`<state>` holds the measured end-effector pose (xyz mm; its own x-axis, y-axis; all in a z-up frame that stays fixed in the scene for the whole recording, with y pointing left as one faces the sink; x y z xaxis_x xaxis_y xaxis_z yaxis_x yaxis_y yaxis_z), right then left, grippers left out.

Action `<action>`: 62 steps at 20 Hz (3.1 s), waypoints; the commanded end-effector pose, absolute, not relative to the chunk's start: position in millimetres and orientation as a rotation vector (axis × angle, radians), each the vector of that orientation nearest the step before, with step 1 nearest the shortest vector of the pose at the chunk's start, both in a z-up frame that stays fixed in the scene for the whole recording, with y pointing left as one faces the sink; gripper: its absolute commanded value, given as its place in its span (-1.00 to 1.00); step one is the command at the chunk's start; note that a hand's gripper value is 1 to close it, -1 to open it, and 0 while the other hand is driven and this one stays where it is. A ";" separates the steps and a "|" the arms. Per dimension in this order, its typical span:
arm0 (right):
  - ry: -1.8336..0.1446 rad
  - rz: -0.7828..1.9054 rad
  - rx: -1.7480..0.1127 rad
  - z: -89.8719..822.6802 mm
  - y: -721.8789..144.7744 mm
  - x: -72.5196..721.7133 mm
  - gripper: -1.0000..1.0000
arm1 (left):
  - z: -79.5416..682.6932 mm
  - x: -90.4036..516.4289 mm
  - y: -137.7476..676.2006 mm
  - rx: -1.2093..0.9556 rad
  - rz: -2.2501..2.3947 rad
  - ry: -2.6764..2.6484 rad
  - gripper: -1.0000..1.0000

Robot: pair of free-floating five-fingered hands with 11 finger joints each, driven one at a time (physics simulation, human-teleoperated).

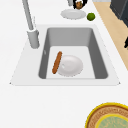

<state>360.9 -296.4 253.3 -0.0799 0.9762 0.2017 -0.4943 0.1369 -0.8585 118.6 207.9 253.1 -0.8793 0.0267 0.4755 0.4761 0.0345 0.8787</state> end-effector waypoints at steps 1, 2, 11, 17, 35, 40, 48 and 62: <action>-1.021 1.351 -0.635 255.9 -324.2 356.0 1.00 | 253.1 118.6 207.9 -0.511 -1.910 -1.990 0.00; -1.029 1.346 -0.631 255.4 -330.9 354.9 1.00 | 253.1 118.6 207.9 -0.511 -1.910 -1.990 0.00; -1.043 1.330 -0.604 256.7 -393.6 344.1 1.00 | 253.1 118.6 207.9 -0.511 -1.910 -1.990 0.00; -1.048 1.324 -0.591 253.4 -436.4 341.1 1.00 | 253.1 118.6 207.9 -0.511 -1.910 -1.990 0.00; -1.060 1.392 -0.643 128.8 -525.0 374.9 1.00 | 253.1 118.6 207.9 -0.511 -1.910 -1.990 0.00; -1.022 1.418 -0.663 89.8 -540.7 392.1 -1.00 | 253.1 118.6 207.9 -0.511 -1.910 -1.990 0.00; -1.004 1.376 -0.505 88.6 -552.4 398.8 -1.00 | 253.1 118.6 207.9 -0.511 -1.910 -1.990 0.00; -0.881 1.422 -0.357 166.0 -551.2 389.3 -1.00 | 253.1 118.6 207.9 -0.511 -1.910 -1.990 0.00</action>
<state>389.4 -557.3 153.9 -0.0983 0.9393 0.3287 -0.6856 0.1755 -0.7065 118.6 207.9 253.1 -0.8793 0.0267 0.4755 0.4761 0.0345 0.8787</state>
